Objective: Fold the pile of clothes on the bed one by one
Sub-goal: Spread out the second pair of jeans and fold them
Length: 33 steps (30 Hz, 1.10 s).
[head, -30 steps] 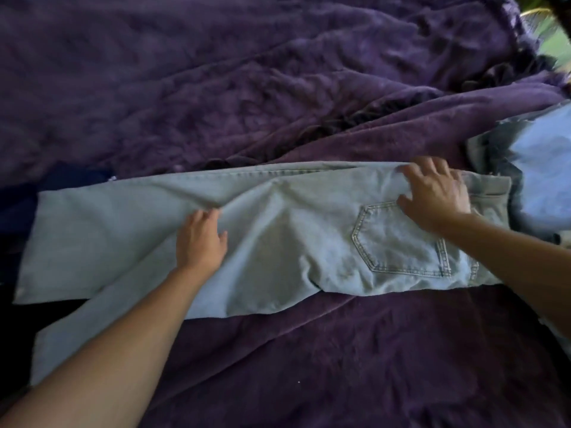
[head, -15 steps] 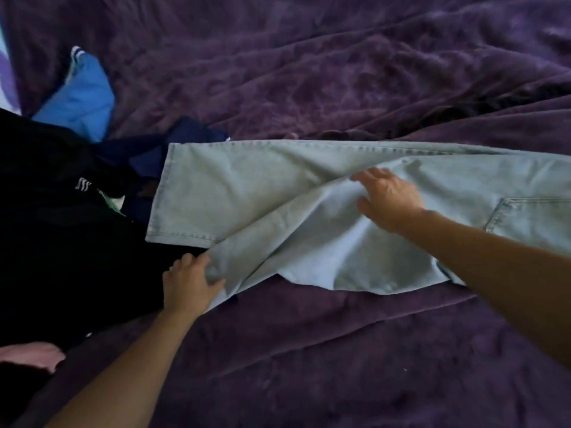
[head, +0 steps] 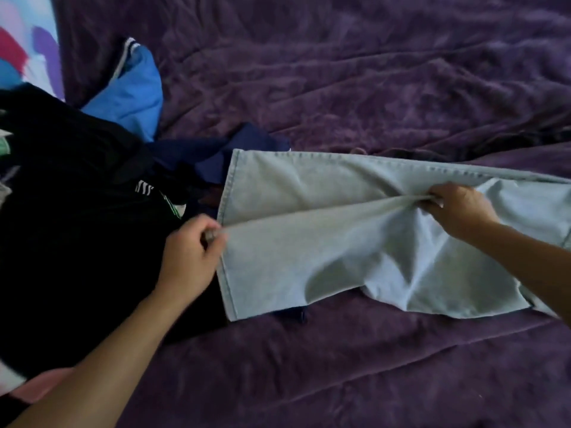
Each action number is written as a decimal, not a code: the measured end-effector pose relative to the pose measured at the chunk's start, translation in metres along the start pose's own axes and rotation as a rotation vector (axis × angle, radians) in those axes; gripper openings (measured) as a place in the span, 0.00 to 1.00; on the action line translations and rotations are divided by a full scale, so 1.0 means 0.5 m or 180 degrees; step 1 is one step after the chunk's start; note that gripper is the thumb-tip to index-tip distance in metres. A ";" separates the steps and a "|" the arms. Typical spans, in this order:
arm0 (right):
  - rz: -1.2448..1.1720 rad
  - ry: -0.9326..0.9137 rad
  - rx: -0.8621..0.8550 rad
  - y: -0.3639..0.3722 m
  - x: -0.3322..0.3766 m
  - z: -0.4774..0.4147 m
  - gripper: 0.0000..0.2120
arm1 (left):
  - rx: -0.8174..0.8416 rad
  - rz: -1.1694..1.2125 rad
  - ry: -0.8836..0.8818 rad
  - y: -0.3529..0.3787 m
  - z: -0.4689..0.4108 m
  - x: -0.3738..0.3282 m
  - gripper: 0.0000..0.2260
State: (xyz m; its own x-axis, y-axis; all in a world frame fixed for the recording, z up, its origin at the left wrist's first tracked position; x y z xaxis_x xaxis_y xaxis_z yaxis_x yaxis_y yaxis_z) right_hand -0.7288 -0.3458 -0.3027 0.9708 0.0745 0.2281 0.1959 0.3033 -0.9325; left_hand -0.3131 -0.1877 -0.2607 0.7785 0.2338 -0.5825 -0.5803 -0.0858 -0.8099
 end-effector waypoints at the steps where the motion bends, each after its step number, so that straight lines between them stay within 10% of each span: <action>1: 0.0018 -0.0026 -0.0083 -0.017 0.008 -0.021 0.11 | -0.0099 0.0104 -0.0025 -0.012 -0.051 -0.008 0.03; 9: 0.0030 0.0459 -0.0345 -0.036 0.047 -0.155 0.19 | -0.0121 0.0030 -0.0969 0.083 -0.340 0.023 0.12; 14: 0.0199 -0.0478 -0.0379 0.056 0.105 -0.026 0.28 | 0.0377 -0.0583 -0.1492 0.166 -0.200 0.047 0.24; 27: 0.0422 -0.0655 0.0857 0.232 0.143 0.052 0.31 | 0.0171 -0.0526 -0.0416 0.077 -0.237 -0.053 0.23; 33: -0.0864 0.0019 0.0243 0.116 0.006 0.125 0.24 | 0.0357 -0.0369 0.0785 0.123 -0.209 -0.342 0.18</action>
State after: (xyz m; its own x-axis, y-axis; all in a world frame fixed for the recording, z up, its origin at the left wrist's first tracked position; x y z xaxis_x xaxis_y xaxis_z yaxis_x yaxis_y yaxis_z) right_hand -0.7232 -0.2689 -0.3386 0.8850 -0.0249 0.4649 0.4382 0.3821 -0.8136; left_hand -0.4570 -0.3340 -0.2183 0.8678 -0.0077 -0.4968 -0.4962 0.0384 -0.8674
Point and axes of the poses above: each hand's wrist, its own z-axis away from the middle knuckle, its own y-axis out of the palm, x = y × z, the point moved 3 cm from there along -z, towards the middle knuckle, and after that the axes turned 3 degrees about -z, right-handed, at the moved point
